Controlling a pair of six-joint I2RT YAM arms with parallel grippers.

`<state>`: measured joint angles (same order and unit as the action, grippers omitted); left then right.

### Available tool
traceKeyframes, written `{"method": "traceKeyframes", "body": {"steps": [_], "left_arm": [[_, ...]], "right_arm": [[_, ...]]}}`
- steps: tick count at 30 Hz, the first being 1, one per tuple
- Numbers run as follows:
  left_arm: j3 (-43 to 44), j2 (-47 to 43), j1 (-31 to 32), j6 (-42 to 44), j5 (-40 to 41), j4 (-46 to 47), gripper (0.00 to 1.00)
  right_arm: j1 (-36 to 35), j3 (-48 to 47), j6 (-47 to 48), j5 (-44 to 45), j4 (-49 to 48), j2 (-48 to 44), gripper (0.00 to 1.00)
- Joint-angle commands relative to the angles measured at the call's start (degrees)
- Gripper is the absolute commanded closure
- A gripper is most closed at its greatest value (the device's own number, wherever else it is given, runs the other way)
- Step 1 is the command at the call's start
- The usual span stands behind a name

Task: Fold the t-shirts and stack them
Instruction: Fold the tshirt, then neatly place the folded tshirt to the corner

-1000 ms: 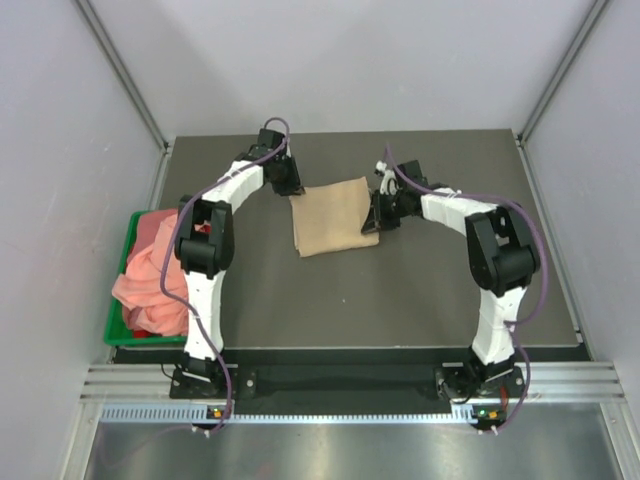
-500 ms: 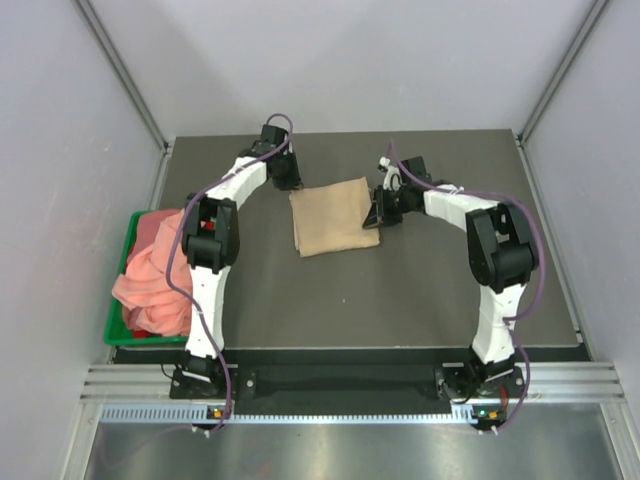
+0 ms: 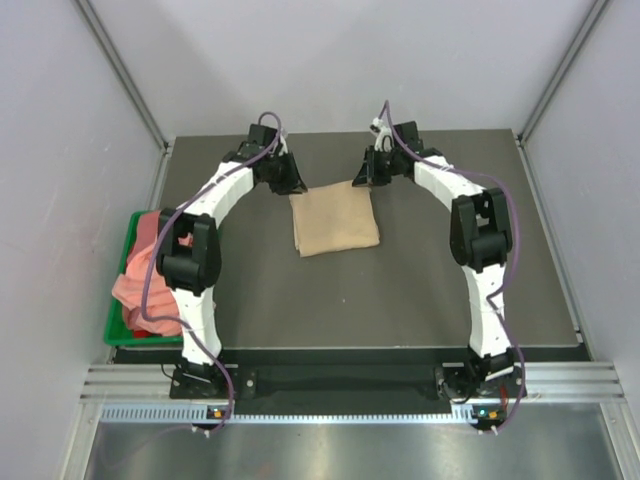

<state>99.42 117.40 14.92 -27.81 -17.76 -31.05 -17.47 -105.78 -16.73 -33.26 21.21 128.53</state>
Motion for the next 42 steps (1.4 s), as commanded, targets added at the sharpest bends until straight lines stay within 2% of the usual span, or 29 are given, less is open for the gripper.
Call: {"method": "traceKeyframes", "body": {"steps": [1, 6, 11, 15, 16, 20, 27, 29, 31, 37, 42], "left_arm": [[-5.1, -3.6, 2.1, -1.4, -4.7, 2.1, 0.76], [-11.6, -5.5, 5.5, -1.4, -6.5, 3.2, 0.76], [-17.2, -6.6, 9.2, -0.9, -3.1, 3.9, 0.76], [-19.2, -5.4, 10.1, -0.5, 2.4, 2.0, 0.76], [-19.4, -5.3, 10.3, -0.1, 6.0, 0.7, 0.76], [-20.5, -6.1, 10.5, 0.0, 10.0, -1.6, 0.77], [-17.2, -14.3, 10.5, 1.4, 6.6, -5.3, 0.73], [-17.6, -16.7, 10.5, 2.1, 5.4, -6.0, 0.68], [-19.6, -19.0, 10.5, 2.4, 3.8, -5.8, 0.68], [-29.4, -26.9, 10.5, 3.4, 0.8, 1.5, 0.68], [-33.1, -31.4, 10.5, 1.6, -1.6, 5.3, 0.68]], "right_arm": [[1.7, -6.2, -1.0, -1.3, -1.0, 4.6, 0.87], [3.4, -10.9, -3.7, -3.7, -5.7, 11.2, 0.86], [4.4, -14.8, -5.3, -4.4, -5.2, 16.2, 0.86], [4.6, -14.3, -5.4, -4.4, -5.4, 15.4, 0.86], [4.7, -14.2, -5.5, -4.4, -5.2, 14.8, 0.85], [4.8, -12.9, -5.5, -4.4, -4.9, 11.2, 0.81], [4.9, -3.2, -4.2, -1.6, -5.0, 0.5, 0.59], [4.9, -2.2, -2.7, -0.4, -4.1, -0.4, 0.56], [4.9, -2.2, -1.0, 1.1, -1.8, -0.3, 0.49], [4.9, -3.3, 3.5, 5.6, 2.8, 1.1, 0.43], [4.9, -6.2, 5.0, 6.4, 3.9, 4.3, 0.42]]}}
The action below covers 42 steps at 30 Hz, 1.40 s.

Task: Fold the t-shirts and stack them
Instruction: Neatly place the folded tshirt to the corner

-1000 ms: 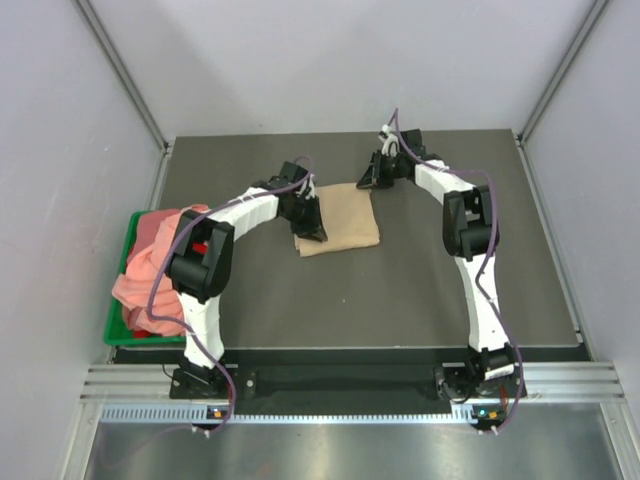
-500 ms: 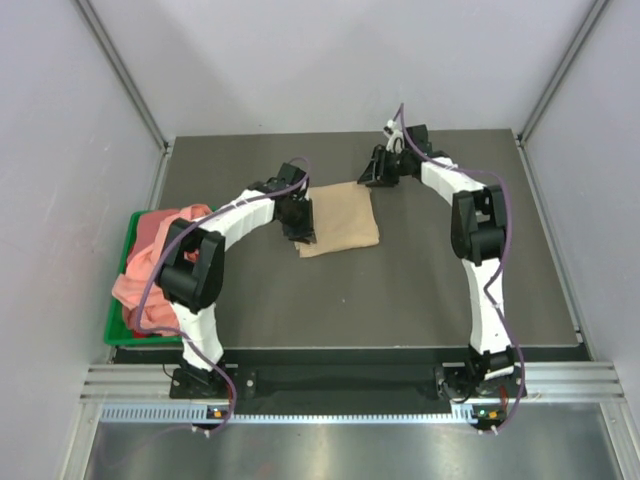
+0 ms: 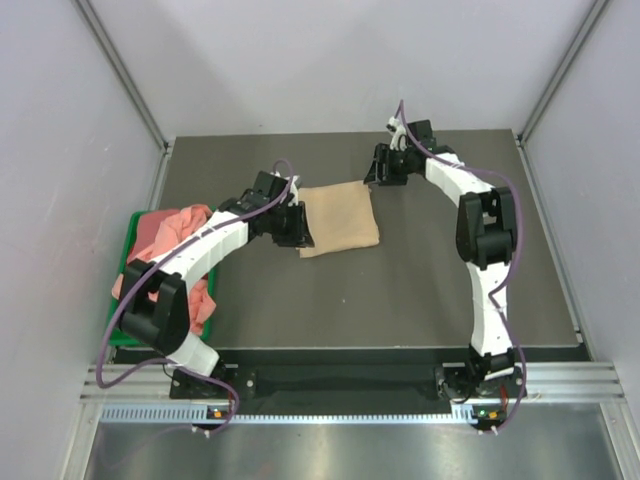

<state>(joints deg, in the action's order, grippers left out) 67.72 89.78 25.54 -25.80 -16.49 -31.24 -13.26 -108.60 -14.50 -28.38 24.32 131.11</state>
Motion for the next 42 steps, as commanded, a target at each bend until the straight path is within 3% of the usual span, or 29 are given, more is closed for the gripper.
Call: {"method": "traceKeyframes", "body": {"steps": [1, 13, 20, 34, 37, 42], "left_arm": [[-2.1, -5.0, -0.1, -0.7, -4.6, 6.4, 0.67], [0.1, -8.4, -0.1, 2.0, -3.9, 2.2, 0.66], [-0.4, -8.3, -0.1, 2.7, -4.6, 2.0, 0.66], [-1.4, -7.8, -0.1, 3.4, -3.5, 1.8, 0.66], [-1.6, -7.6, -0.1, 3.2, -3.9, 1.8, 0.66], [-1.7, -7.6, -0.1, 3.4, -3.6, 1.8, 0.66]], "right_arm": [[0.6, -3.9, 2.8, 0.9, 0.6, 2.3, 0.42], [-1.3, -7.9, 1.4, 1.0, -1.1, 8.7, 0.43], [-1.9, -8.5, 1.6, 0.0, -2.1, 9.6, 0.6], [-2.0, -9.4, -1.3, -5.0, -4.1, 11.4, 0.67], [-2.0, -9.5, -1.8, -5.5, -4.5, 11.6, 0.76], [-1.9, -9.0, -0.4, -4.3, -4.5, 10.4, 1.0]]}}
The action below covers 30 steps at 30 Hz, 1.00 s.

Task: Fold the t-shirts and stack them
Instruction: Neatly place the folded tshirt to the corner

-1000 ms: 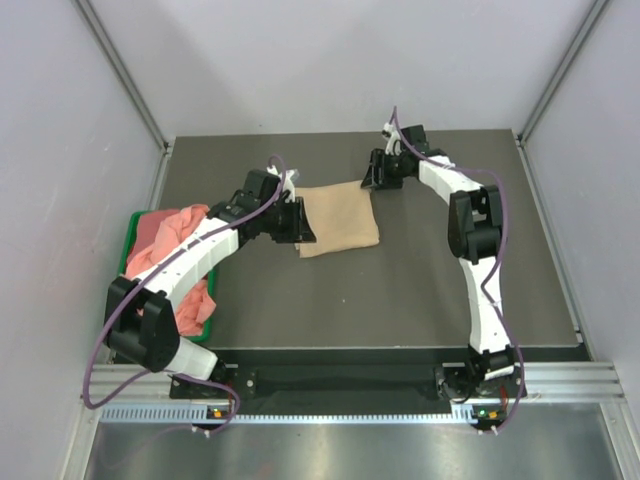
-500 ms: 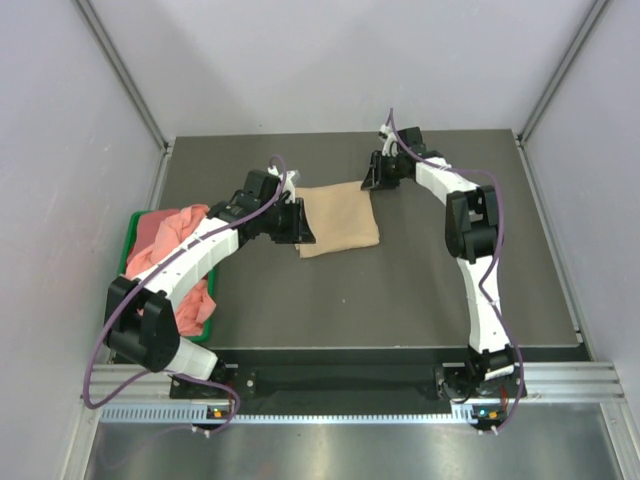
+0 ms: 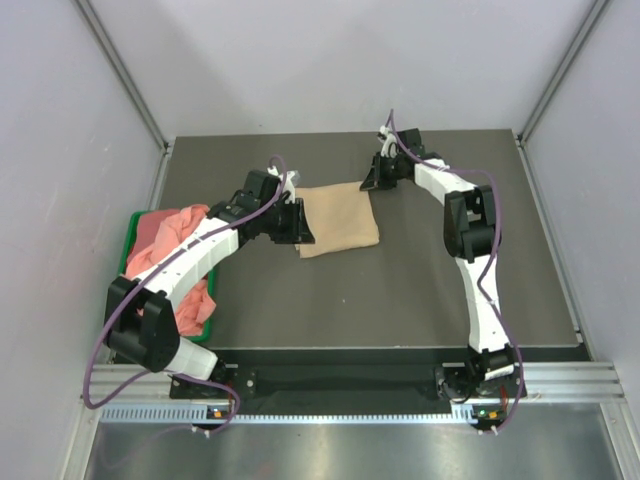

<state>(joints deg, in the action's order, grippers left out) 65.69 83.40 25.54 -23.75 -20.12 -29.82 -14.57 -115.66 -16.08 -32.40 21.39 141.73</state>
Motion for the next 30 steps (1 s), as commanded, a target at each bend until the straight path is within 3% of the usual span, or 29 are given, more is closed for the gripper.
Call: {"method": "traceKeyframes", "body": {"steps": [1, 5, 20, 30], "left_arm": [[0.2, -1.2, -0.1, 1.4, 0.1, 0.3, 0.66], [-0.5, -1.2, -0.1, 1.6, 0.0, 0.6, 0.66], [-0.2, -1.7, -0.1, 2.6, 1.0, 0.2, 0.66], [-0.2, -1.7, -0.1, 2.8, 0.6, -0.1, 0.66]], "right_arm": [[-0.5, -0.7, 1.8, 1.4, -2.0, -1.8, 1.0], [0.2, 3.2, 5.3, 7.7, -2.6, -7.0, 1.0], [11.0, 4.1, 11.8, 10.3, 3.7, -11.7, 1.0], [18.8, -4.0, 18.1, 17.7, 11.7, -8.8, 1.0]]}}
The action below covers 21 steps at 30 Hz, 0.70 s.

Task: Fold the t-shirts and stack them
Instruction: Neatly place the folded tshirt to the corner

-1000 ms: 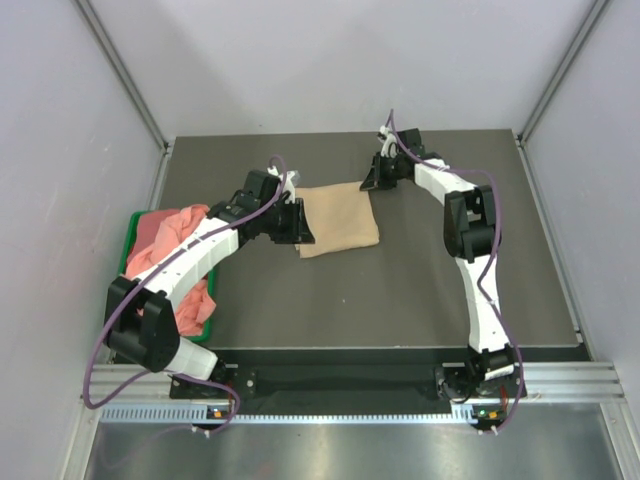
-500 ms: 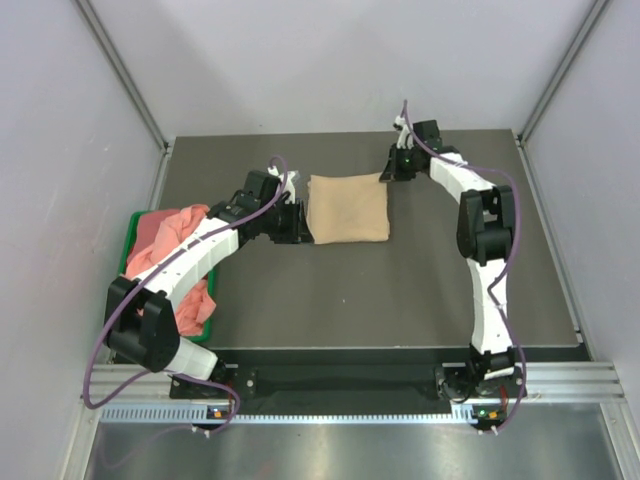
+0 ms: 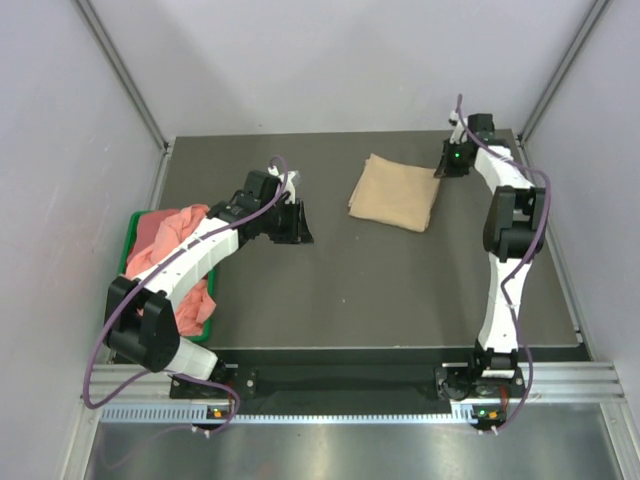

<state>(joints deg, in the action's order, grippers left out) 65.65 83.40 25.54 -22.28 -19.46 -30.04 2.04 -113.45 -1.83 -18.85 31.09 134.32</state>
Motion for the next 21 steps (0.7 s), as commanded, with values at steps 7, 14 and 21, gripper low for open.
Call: {"method": "traceKeyframes", "body": {"steps": [7, 14, 21], "left_arm": [[-0.3, -0.8, -0.1, 1.4, -0.8, 0.2, 0.66], [-0.1, -0.3, -0.1, 1.8, -0.6, -0.4, 0.65], [0.6, 1.9, -0.1, 2.2, -0.6, -1.0, 0.66]], "right_arm": [[7.2, -13.1, 6.4, 9.2, 3.0, 2.5, 1.0], [8.6, -20.0, 13.7, 17.1, -2.0, 6.6, 1.0], [10.1, -23.9, 16.9, 20.6, -10.1, 11.0, 1.0]]}}
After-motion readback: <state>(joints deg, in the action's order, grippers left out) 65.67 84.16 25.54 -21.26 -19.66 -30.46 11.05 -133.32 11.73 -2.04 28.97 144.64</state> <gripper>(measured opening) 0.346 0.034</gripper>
